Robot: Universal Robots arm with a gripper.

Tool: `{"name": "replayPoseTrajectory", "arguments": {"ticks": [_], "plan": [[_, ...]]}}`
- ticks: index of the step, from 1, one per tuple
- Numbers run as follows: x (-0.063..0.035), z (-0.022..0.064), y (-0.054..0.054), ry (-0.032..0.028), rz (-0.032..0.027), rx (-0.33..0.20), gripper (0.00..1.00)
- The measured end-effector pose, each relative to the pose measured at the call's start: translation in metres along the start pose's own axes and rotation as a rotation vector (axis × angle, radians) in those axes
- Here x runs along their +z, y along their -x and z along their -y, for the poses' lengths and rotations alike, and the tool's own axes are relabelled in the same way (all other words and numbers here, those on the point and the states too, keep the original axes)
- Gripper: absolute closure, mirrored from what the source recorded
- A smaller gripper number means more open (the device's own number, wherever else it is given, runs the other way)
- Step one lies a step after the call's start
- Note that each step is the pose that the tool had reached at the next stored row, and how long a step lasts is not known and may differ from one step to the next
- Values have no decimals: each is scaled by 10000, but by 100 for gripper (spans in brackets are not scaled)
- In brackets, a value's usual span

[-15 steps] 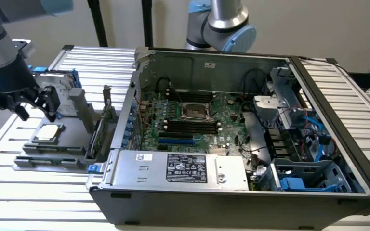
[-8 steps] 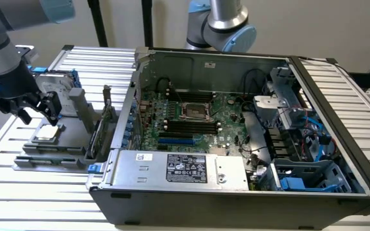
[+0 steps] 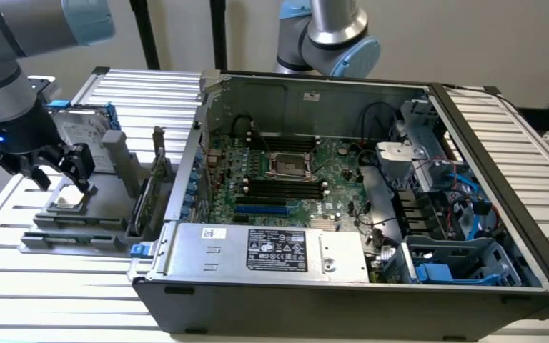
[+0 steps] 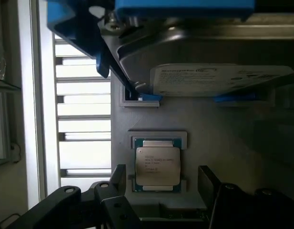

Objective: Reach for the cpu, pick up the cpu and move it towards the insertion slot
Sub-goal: 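Pick up the cpu and move it towards the insertion slot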

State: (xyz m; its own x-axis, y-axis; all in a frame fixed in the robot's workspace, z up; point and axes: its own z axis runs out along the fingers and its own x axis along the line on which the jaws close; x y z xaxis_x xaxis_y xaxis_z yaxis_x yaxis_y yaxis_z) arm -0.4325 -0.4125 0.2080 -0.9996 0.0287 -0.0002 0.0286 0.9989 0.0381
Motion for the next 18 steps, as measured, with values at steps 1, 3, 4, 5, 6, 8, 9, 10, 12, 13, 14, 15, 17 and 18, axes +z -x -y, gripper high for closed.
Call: {"name": "replayPoseTrajectory", "arguments": {"ticks": [1,3,4,5,6,8,9,10,12,13,14,15,17,18], "plan": [[18,1,0,0,-1,0,29],[54,2,0,0,0,1,29],[71,3,0,-1,-1,1,29],[87,3,0,-1,-1,2,29],[101,4,0,0,0,2,29],[118,4,0,-1,0,3,29],[120,5,-1,-2,-2,3,29],[122,5,-1,-2,-3,3,29],[128,5,0,-1,-1,3,29],[131,5,0,-1,-1,2,29],[135,4,0,-1,-1,3,29],[139,2,0,0,-1,3,29],[147,-1,-1,0,0,3,29],[151,-3,0,0,0,2,29]]}}
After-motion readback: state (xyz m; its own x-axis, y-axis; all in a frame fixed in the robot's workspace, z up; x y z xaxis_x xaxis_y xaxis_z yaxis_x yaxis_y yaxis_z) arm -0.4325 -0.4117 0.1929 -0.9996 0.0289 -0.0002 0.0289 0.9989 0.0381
